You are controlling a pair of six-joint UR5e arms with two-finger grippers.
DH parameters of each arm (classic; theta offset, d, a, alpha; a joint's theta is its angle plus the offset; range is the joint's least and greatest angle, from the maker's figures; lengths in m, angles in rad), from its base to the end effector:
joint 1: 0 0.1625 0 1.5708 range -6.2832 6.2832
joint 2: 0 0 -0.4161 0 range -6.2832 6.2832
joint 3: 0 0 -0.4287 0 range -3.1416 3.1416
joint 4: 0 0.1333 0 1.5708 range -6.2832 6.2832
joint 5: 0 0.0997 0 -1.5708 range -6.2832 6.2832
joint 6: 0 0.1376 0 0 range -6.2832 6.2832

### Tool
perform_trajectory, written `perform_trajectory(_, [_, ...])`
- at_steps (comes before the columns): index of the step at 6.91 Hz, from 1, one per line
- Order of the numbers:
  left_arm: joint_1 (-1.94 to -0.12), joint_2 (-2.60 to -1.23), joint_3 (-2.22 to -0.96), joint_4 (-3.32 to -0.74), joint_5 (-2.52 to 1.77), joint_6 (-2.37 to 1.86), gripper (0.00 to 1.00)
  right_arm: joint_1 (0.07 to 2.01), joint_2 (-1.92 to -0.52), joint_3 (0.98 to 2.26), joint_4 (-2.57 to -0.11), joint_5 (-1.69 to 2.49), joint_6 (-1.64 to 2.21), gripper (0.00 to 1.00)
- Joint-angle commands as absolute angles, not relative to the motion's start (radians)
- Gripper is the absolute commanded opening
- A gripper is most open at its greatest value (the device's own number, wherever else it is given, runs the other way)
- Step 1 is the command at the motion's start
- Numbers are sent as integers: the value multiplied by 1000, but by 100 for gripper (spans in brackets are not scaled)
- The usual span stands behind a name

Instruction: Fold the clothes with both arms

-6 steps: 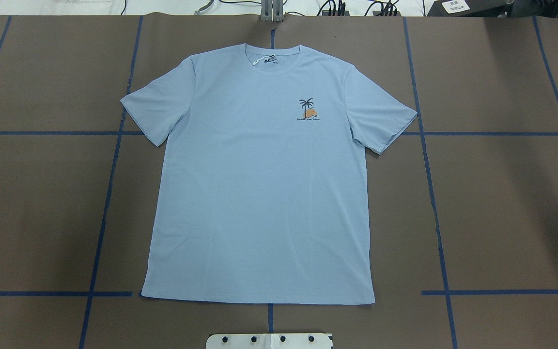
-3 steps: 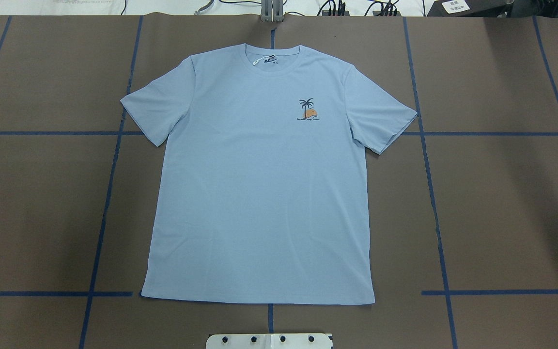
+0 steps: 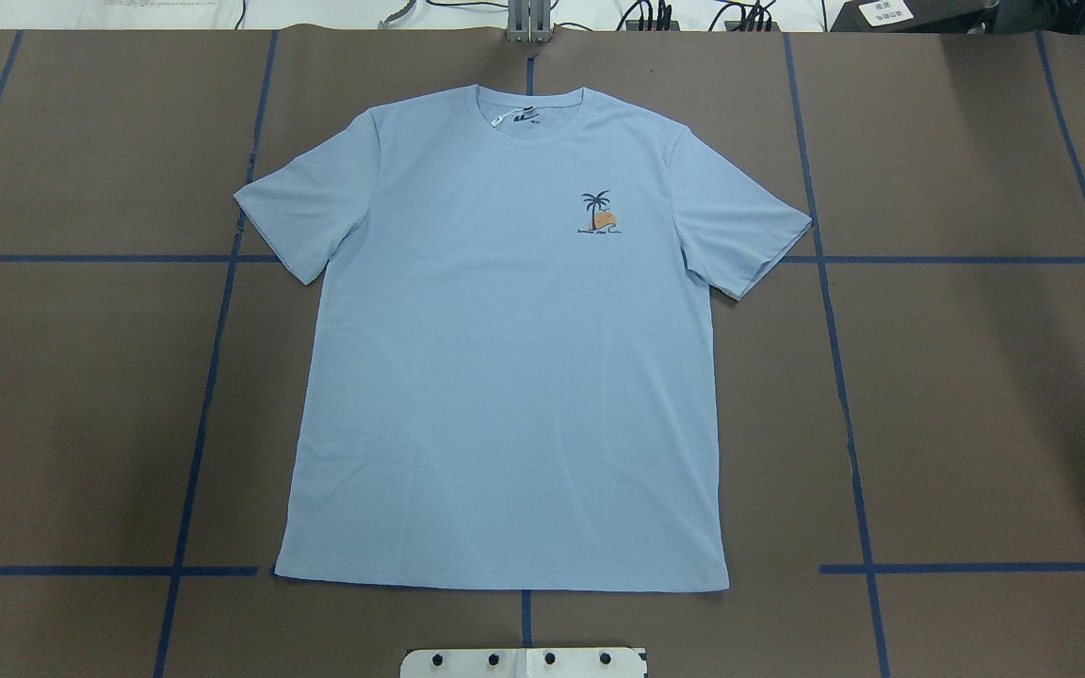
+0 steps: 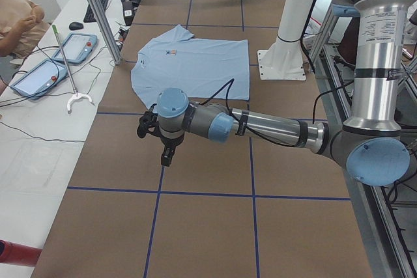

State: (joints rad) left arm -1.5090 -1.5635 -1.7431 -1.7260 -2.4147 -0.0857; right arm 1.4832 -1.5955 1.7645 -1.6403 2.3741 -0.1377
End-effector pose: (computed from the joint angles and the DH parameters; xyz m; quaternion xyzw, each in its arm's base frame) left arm 0.0031 -0.5441 0.5636 0.1153 0.4139 0.0545 0.9013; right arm -0.0114 -0.5220 0.5915 0.0555 -0.3892 -0.1227 0.9113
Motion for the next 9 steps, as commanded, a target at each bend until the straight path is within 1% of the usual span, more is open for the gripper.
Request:
perform_trajectory(1, [-1508,-1563,-1756,-1733,-2462,-86,100,1442,-1594,1758,-1582,2439,-99,100])
perform_trajectory(2, [-1506,-1565,-1755,-1741,-2521,-86,100,1366,-1559,1725,-1524,2486,80,100])
perform_trajectory(4, [-1502,-1565,-1761,-1763,-2542,-92,100,1205,-1375,1512,-1209,2450,447,100])
perform_trajectory(5, [-1500,-1565,-1767,-1764,-2542,-94,100,1102,-1283,1421,-1052,2351,606,100])
perform_trajectory(6, [-1499,-1563,-1781,-1763,-2542,-95,100,998,-1222,1404,-978,2210,826,100])
perform_trajectory(7, [-1499,-1559,-1790,-1761,-2543,-94,100,912,-1168,1398,-968,2048,962,100])
perform_trajectory(9, [-1496,-1552,-1795,-1759,-2543,-94,100,882,-1126,1333,-968,1979,1049,98])
